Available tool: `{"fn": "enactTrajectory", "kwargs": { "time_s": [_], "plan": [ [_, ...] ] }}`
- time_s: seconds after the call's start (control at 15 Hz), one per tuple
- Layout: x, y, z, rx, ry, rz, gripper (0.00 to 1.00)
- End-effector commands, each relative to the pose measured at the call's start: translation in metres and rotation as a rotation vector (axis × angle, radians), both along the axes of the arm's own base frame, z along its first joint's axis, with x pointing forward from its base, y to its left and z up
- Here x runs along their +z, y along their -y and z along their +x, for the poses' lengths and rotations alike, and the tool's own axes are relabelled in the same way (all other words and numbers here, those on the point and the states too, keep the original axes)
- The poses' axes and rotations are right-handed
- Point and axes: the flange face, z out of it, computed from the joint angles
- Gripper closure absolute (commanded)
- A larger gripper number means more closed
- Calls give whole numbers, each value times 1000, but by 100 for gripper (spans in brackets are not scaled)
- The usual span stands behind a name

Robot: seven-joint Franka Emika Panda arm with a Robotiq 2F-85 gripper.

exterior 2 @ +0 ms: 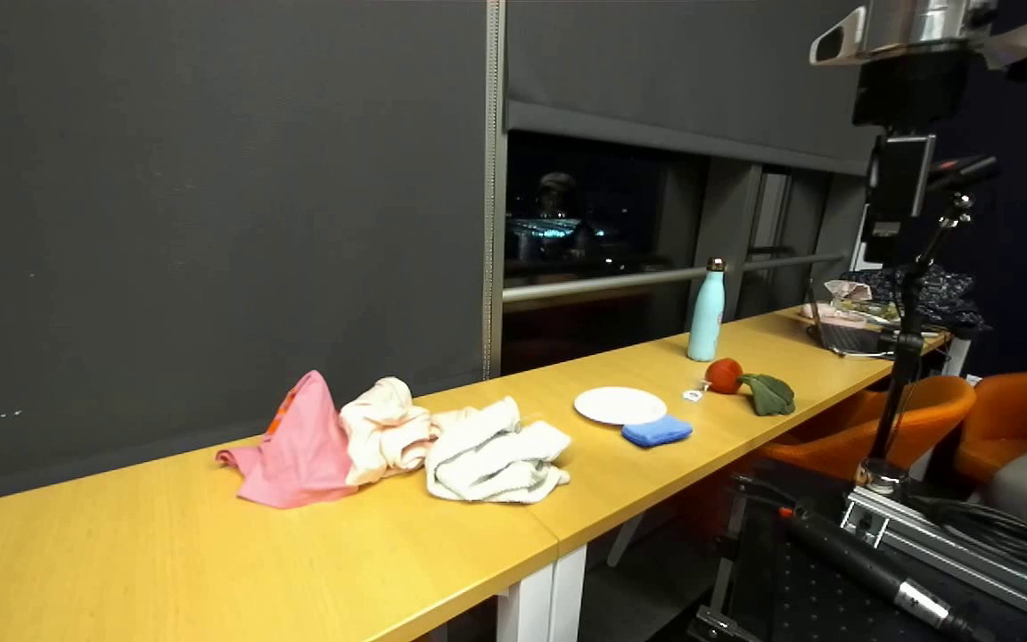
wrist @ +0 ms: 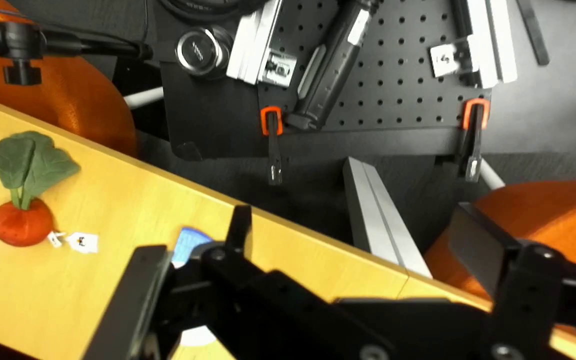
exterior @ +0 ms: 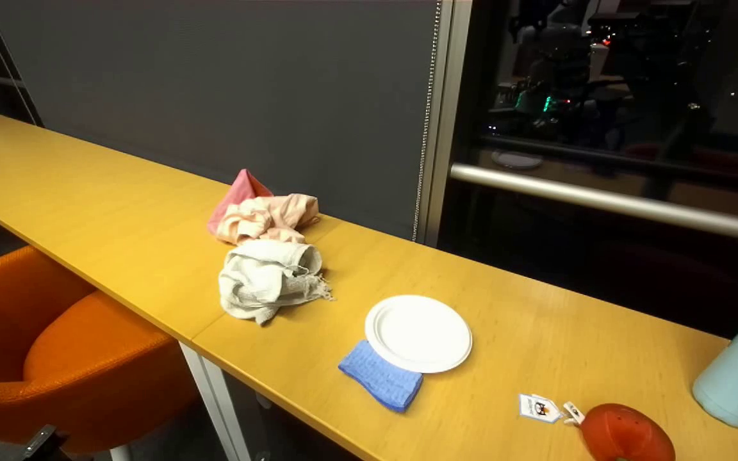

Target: Slide the towel to the right then move the peach shirt to the right.

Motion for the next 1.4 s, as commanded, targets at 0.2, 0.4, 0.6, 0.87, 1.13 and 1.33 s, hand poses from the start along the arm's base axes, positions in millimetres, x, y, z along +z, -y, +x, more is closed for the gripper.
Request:
{"fn": "enactTrajectory", "kwargs": {
  "time_s": [0.2, 0.4, 0.6, 0.87, 1.13, 1.33],
  "plan": [
    [-45, 63, 68, -182, 180, -62, 0],
    [-92, 99, 86, -262, 178, -62, 0],
    [-141, 141, 93, -344, 151, -57, 0],
    [-188, 182, 111, -465, 128, -29, 0],
    [-208, 195, 142, -478, 104, -8, 0],
    [-213, 190, 135, -479, 89, -5, 0]
  ]
}}
